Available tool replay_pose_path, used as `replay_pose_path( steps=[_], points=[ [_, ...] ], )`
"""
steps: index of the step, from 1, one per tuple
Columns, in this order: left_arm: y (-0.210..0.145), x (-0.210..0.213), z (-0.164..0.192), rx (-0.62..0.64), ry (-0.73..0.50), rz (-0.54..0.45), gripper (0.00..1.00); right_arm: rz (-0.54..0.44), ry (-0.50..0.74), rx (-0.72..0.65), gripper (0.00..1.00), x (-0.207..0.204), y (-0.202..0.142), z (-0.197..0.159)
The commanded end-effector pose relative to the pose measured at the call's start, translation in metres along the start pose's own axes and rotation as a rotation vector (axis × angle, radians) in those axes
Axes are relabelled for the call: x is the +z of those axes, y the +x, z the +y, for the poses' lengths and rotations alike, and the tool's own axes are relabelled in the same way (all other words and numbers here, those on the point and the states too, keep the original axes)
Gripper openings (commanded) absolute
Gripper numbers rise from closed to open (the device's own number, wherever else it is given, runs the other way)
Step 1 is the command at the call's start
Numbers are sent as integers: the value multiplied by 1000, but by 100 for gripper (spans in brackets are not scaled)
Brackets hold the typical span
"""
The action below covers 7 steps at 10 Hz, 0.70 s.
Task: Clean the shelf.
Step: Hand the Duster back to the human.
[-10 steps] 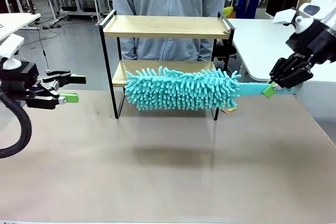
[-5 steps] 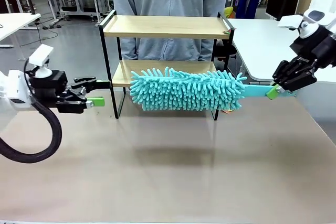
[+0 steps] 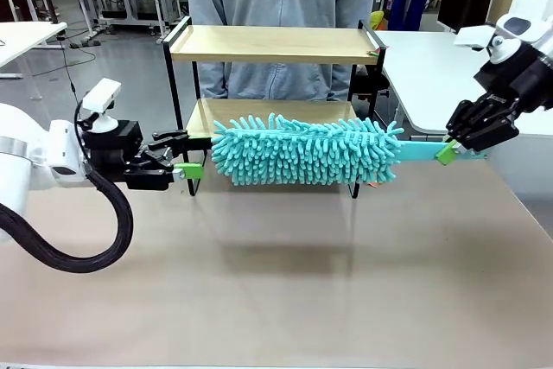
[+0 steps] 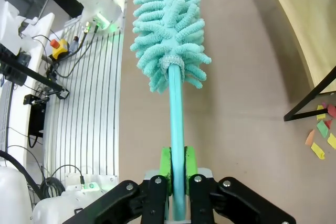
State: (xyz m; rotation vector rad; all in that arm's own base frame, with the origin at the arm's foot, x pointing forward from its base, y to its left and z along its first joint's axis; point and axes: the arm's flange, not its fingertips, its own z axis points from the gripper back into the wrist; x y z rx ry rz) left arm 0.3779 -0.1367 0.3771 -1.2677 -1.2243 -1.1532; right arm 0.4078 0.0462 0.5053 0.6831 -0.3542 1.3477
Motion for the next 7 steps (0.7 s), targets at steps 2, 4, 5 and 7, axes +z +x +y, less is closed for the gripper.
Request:
replay_pose_path(
  steps=[2, 4, 5, 7],
  points=[
    [7, -22, -13, -2, 12, 4, 100, -10, 0, -8, 13, 3, 2, 2],
    [10, -39, -7, -7, 11, 16, 100, -10, 0, -8, 13, 3, 2, 2],
    [12, -46, -6, -5, 8, 15, 100, -10, 0, -8, 13, 3, 2, 2],
    [14, -62, -3, 3, -6, 24, 100, -10, 0, -8, 13, 3, 2, 2]
  ],
)
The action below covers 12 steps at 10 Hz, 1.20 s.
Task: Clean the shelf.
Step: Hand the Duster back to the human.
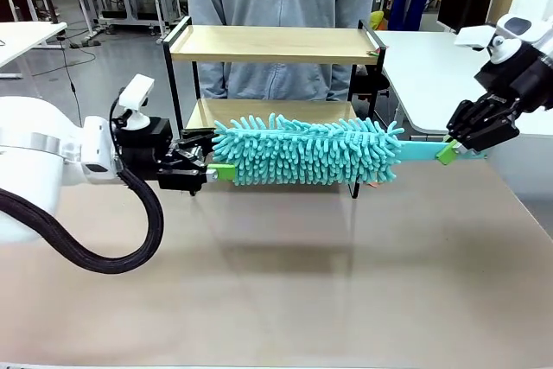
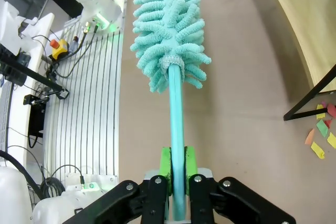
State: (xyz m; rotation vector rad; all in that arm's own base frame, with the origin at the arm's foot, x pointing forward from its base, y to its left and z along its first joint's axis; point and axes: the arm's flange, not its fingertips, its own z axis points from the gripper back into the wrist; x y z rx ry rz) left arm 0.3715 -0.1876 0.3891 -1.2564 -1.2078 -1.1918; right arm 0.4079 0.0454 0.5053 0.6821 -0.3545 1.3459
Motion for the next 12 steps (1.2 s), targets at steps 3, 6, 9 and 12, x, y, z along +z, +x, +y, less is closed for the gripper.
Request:
replay_pose_path(
  steps=[3, 6, 9, 12],
  points=[
    [4, -37, 9, 34, -20, 10, 100, -10, 1, -7, 13, 2, 2, 2],
    [3, -50, 11, 47, -37, 16, 100, -10, 1, -7, 13, 2, 2, 2],
    [4, -53, 12, 67, -35, 26, 0, -10, 1, -7, 13, 2, 2, 2],
    [2, -48, 12, 70, -49, 43, 16, -10, 1, -7, 13, 2, 2, 2]
  ],
)
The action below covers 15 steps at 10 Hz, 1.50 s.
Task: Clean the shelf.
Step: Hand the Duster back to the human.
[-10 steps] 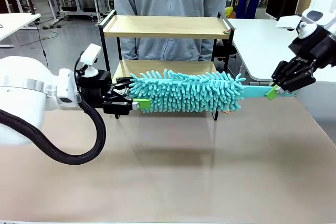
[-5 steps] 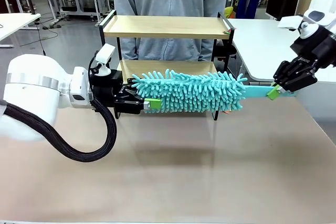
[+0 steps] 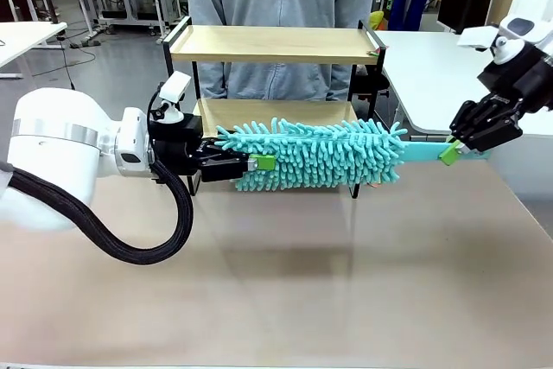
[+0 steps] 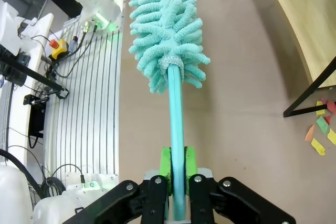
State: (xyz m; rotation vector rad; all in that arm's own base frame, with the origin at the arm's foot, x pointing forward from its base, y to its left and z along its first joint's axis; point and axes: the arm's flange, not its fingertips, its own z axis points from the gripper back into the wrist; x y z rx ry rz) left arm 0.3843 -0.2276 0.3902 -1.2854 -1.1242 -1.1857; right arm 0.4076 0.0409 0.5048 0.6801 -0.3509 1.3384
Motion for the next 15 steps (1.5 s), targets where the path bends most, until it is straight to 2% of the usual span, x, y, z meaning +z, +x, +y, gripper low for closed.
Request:
replay_pose_path(
  steps=[1, 2, 6, 8, 9, 10, 11, 12, 13, 14, 15],
  points=[
    [1, -8, -2, 9, -14, 16, 6, -12, 3, 1, 13, 0, 6, 3],
    [1, -8, -4, 7, -15, 19, 0, -12, 3, 1, 13, 0, 6, 3],
    [0, -9, -7, -4, -26, 15, 0, -12, 3, 1, 13, 0, 6, 3],
    [-4, -11, -10, 23, -108, 43, 0, -12, 3, 1, 13, 0, 6, 3],
    [-1, 0, 0, 1, 4, 9, 0, -12, 3, 1, 13, 0, 6, 3],
    [-1, 0, 0, 1, 4, 9, 0, -12, 3, 1, 13, 0, 6, 3],
    [-1, 0, 0, 1, 4, 9, 0, 3, 20, 2, 72, -2, 0, 3],
    [-1, 0, 0, 1, 4, 9, 0, -1, 21, -6, 72, 2, 0, 5],
    [-1, 0, 0, 1, 4, 9, 0, -25, 24, -17, 100, 8, 0, 9],
    [-1, 0, 0, 1, 4, 9, 0, -64, 7, -39, 74, 19, -1, 13],
    [-1, 0, 0, 1, 4, 9, 0, -125, -9, -53, 100, 34, -3, 18]
  ],
)
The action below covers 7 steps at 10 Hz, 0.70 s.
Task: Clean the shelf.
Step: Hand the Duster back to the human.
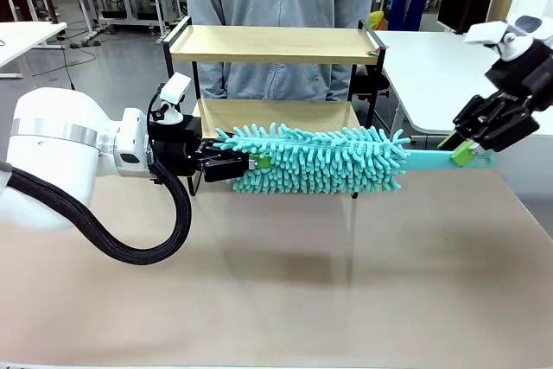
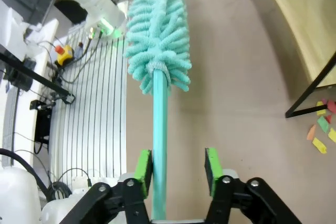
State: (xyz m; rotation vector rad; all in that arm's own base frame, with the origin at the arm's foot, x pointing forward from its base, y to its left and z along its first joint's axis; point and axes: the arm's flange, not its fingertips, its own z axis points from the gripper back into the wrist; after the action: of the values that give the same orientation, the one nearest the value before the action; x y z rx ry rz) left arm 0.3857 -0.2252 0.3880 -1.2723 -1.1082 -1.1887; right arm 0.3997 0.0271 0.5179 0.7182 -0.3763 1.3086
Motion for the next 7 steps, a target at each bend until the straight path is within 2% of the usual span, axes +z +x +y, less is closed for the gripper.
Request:
replay_pose_path(
  steps=[1, 4, 7],
  points=[
    [1, -2, -1, -5, 1, -9, 0, -157, -43, -60, 100, 35, -1, 14],
    [1, -2, -1, -5, 1, -9, 0, -392, -195, -133, 100, 87, -24, 27],
    [1, -2, -1, -5, 1, -9, 0, -547, -354, -178, 100, 123, -56, 41]
  ],
)
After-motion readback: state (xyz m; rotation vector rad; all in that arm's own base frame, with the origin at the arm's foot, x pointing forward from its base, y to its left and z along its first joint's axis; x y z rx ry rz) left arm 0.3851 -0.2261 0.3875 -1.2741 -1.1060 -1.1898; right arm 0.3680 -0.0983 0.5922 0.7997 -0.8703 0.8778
